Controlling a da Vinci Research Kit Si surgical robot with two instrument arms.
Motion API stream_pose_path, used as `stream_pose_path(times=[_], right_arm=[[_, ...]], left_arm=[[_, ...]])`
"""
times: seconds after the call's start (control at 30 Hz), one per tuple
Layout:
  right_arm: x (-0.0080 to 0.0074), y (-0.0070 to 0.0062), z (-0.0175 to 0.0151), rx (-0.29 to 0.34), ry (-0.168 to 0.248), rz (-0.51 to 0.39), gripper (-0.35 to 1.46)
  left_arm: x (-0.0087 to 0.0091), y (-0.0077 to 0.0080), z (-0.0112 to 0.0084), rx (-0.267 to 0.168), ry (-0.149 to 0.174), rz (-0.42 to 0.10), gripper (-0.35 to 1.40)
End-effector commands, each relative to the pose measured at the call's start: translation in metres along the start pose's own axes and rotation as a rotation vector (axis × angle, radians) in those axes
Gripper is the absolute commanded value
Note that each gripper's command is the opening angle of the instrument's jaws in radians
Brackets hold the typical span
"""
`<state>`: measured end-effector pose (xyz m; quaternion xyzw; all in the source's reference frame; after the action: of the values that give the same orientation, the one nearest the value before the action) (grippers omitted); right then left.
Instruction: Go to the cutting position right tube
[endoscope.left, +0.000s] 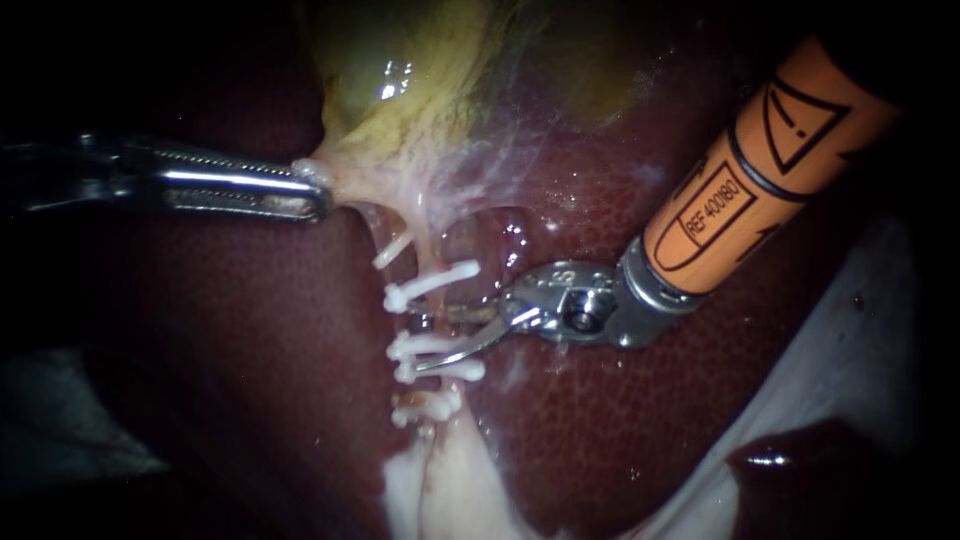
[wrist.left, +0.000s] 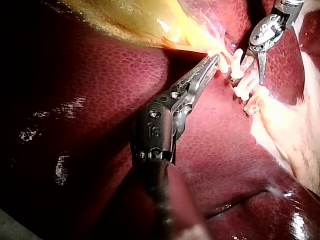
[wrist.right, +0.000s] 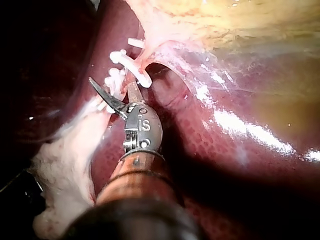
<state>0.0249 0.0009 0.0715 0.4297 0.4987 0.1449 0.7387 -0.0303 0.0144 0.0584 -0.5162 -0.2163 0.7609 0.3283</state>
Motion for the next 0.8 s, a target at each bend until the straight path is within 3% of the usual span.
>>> stream_pose_path(times=[0.03,0.4,0.8], right_arm=[[0.0001,-0.0001,0.0003,0.010,0.002,-0.005,1.33],[0.0019,-0.0006,0.0031,0.008,0.035,-0.002,1.30],[0.0031,0.0005,0.0049,-0.031,0.090,0.059,1.35]], left_arm=[[0.0000,0.0000,0.0000,0.001,0.000,0.000,-0.35],[-0.0002,0.0000,0.0004,0.004,0.001,0.001,-0.35],[-0.0003,0.0000,0.0006,0.008,0.001,0.001,-0.35]])
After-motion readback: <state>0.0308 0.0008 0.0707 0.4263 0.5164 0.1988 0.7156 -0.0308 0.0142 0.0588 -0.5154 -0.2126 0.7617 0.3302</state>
